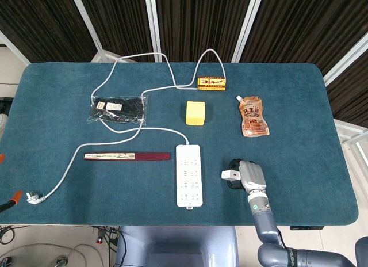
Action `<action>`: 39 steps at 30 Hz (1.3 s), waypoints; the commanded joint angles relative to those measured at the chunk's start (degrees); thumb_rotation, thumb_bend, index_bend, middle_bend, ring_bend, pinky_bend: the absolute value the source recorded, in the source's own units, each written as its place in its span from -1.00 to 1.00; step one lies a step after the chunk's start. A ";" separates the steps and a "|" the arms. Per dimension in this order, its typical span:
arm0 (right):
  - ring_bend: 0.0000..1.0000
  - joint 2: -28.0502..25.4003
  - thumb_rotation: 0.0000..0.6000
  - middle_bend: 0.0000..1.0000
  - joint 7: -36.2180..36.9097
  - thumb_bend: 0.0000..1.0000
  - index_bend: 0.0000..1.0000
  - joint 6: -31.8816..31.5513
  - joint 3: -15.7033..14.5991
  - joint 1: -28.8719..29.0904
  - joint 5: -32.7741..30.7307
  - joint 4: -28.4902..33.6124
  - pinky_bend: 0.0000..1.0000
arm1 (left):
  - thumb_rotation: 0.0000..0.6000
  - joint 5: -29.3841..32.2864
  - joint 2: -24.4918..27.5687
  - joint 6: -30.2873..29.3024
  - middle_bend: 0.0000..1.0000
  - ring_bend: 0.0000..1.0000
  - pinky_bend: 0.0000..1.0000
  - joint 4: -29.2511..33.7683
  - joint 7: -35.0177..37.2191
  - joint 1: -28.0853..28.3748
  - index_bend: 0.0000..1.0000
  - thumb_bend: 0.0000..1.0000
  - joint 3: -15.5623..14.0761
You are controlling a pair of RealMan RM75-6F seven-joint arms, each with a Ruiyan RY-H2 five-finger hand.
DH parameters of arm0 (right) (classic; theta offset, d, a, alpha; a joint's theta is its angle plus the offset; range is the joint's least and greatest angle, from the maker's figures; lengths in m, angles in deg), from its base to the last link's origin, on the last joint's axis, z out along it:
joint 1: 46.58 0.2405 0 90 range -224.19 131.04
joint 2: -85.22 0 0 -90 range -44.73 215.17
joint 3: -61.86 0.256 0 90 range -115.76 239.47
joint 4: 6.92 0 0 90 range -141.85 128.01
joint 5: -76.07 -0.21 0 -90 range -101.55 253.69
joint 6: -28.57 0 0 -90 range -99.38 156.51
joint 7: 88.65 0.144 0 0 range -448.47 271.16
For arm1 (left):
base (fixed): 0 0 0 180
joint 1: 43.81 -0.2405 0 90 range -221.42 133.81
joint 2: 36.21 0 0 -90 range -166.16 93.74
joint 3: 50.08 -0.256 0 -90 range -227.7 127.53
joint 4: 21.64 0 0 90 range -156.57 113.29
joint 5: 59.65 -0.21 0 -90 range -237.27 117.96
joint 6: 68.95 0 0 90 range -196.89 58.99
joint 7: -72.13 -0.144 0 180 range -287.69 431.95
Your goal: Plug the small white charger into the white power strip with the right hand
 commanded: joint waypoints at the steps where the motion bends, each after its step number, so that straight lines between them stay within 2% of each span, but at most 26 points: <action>1: -0.09 0.33 1.00 -0.20 -0.46 -0.34 -0.06 -0.29 0.29 0.13 -0.11 -0.48 -0.44 | 1.00 0.03 -0.02 -0.01 -0.95 -1.00 -1.00 0.00 -0.05 0.00 -0.77 -0.66 0.01; 9: -0.02 0.48 1.00 -0.12 -1.40 -0.17 0.03 -0.13 0.11 -0.03 -0.03 -1.29 -0.44 | 1.00 0.14 -0.12 -0.09 -0.95 -1.00 -1.00 -0.03 -0.33 0.01 -0.77 -0.66 0.07; 17: 0.00 0.72 1.00 -0.10 -2.18 -0.14 0.07 0.66 0.01 0.08 -0.22 -1.40 -0.44 | 1.00 0.14 -0.19 -0.12 -0.95 -1.00 -1.00 -0.05 -0.41 0.02 -0.76 -0.66 0.08; 25: 0.26 1.62 1.00 0.19 -2.17 -0.01 0.34 -0.97 -0.14 -0.19 2.86 -1.77 -0.37 | 1.00 0.08 -0.10 -0.07 -0.98 -1.00 -1.00 -0.07 -0.21 0.01 -0.74 -0.66 0.04; 34: 0.30 -1.39 1.00 0.28 -3.24 0.05 0.52 1.74 -0.57 0.58 4.42 0.89 -0.37 | 1.00 0.09 -0.12 -0.10 -0.97 -1.00 -1.00 -0.08 -0.26 0.01 -0.73 -0.66 0.05; 37: 0.30 -2.63 1.00 0.30 -3.52 0.09 0.57 3.28 -0.46 1.15 4.18 1.68 -0.26 | 1.00 0.10 -0.09 -0.09 -0.97 -1.00 -1.00 -0.03 -0.26 0.01 -0.73 -0.66 0.04; 39: 0.34 -3.86 1.00 0.33 -4.01 0.13 0.62 5.28 -0.13 2.12 3.55 2.25 -0.09 | 1.00 0.12 -0.08 -0.11 -0.97 -1.00 -1.00 -0.02 -0.32 -0.01 -0.72 -0.66 0.04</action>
